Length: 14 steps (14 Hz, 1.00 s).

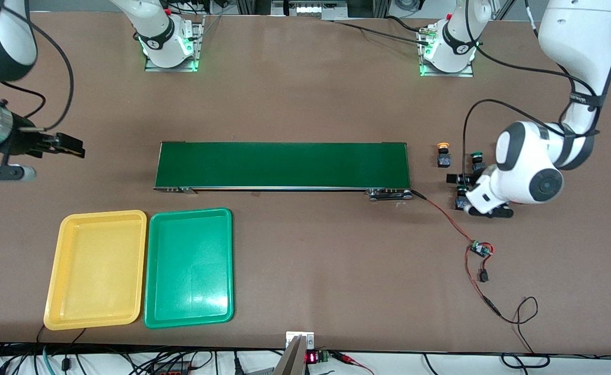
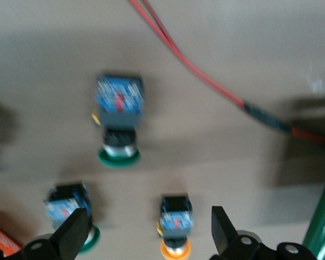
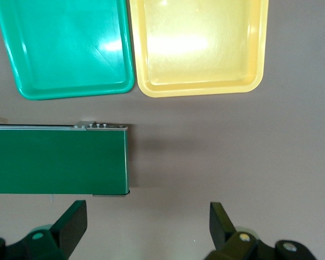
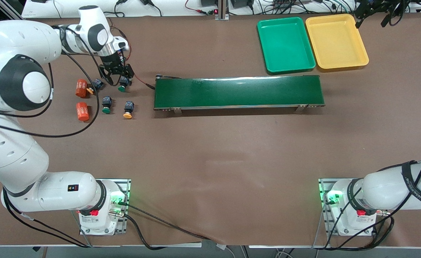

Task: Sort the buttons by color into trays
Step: 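Reach the left gripper to an orange-capped button and grasp it, then carry the button to the conveyor end and open the left gripper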

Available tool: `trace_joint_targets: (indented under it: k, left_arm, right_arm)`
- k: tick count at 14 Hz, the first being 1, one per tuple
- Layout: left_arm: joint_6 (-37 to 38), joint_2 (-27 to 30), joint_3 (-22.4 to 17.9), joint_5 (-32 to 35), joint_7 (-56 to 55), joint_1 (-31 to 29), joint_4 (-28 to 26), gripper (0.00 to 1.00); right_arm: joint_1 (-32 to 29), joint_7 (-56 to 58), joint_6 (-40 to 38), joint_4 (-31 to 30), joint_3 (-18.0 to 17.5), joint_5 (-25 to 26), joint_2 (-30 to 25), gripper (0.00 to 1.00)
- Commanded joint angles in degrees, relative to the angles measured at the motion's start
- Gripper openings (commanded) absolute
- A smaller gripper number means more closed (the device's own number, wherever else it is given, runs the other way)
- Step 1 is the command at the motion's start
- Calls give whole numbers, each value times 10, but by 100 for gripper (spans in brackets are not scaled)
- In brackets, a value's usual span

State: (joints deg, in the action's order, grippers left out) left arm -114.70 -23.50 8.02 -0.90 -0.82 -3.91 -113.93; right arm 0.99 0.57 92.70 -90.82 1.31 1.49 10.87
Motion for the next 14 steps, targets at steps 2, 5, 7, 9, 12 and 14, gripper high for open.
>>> trace_joint_targets:
  k: [2, 5, 7, 9, 12, 14]
  left_arm:
    - [-77, 81, 6, -1, 3, -4, -135, 100]
    - [-133, 74, 16, -1, 3, -5, -168, 100]
    - [-135, 69, 19, -1, -1, -2, -170, 100]
    - [-148, 61, 33, -1, -2, -1, -170, 100]
    - [-156, 43, 34, -1, -1, -1, -171, 100]
    - [-170, 34, 34, 0, 3, -1, -171, 99]
  right_arm:
    - [-6, 4, -14, 4, -2, -3, 8, 100]
    - [-7, 5, -13, 4, -2, -2, 8, 100]
    - [-8, 6, -13, 4, -1, -3, 8, 100]
    - [-9, 6, -13, 4, -1, -3, 8, 100]
    - [-8, 4, -13, 4, -1, 3, 8, 100]
    - [-8, 4, -13, 5, -1, 4, 8, 100]
